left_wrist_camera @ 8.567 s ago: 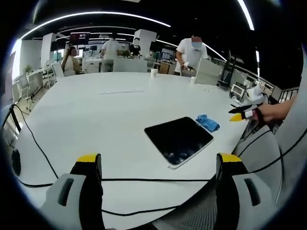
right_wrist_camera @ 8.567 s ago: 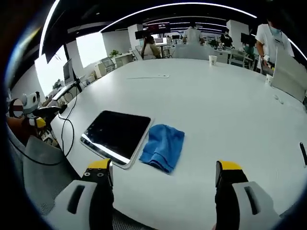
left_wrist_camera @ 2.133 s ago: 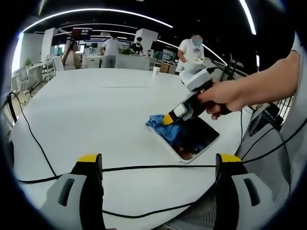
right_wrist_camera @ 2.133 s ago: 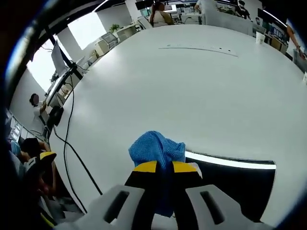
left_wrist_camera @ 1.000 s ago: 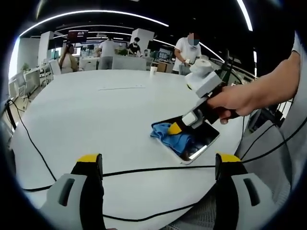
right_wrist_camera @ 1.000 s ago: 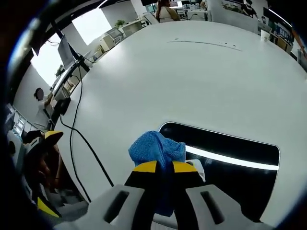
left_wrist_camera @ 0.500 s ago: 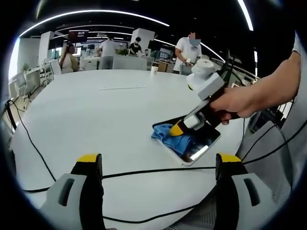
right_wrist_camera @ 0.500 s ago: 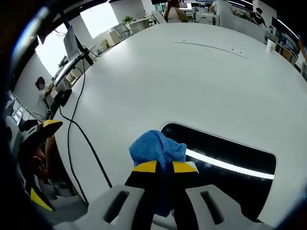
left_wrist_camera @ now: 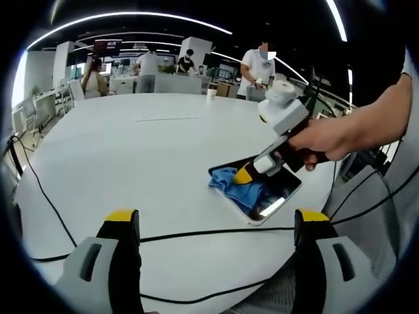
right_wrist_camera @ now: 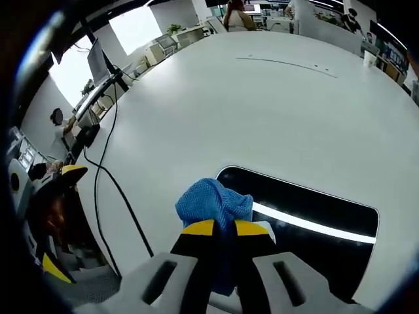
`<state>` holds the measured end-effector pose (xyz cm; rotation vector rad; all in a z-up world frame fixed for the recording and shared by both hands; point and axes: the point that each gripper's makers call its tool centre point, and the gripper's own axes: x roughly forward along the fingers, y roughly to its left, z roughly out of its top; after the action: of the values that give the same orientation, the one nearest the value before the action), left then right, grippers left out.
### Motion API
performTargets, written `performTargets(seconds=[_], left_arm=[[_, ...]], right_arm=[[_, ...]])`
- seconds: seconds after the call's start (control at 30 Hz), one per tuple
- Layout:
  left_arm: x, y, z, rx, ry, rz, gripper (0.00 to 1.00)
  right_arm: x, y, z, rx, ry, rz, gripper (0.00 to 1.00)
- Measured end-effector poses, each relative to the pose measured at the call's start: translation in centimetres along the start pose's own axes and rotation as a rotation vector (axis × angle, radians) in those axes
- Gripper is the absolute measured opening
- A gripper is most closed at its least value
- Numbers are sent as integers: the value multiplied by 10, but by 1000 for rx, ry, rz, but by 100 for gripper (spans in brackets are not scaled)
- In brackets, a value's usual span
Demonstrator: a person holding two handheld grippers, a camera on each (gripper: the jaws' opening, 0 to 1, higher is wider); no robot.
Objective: Wipe the mirror surface with the cleaning cloth until all visible marks leave the cleaned area.
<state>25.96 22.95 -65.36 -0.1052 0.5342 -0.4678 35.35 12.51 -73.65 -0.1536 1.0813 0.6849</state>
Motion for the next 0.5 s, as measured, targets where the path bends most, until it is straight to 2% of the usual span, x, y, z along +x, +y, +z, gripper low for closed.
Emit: performTargets(seconds=[0.5], left_arm=[[4,-3,2,10,4,-2,98]], right_arm=[[-8,-18,-6,7,-9,-9,4]])
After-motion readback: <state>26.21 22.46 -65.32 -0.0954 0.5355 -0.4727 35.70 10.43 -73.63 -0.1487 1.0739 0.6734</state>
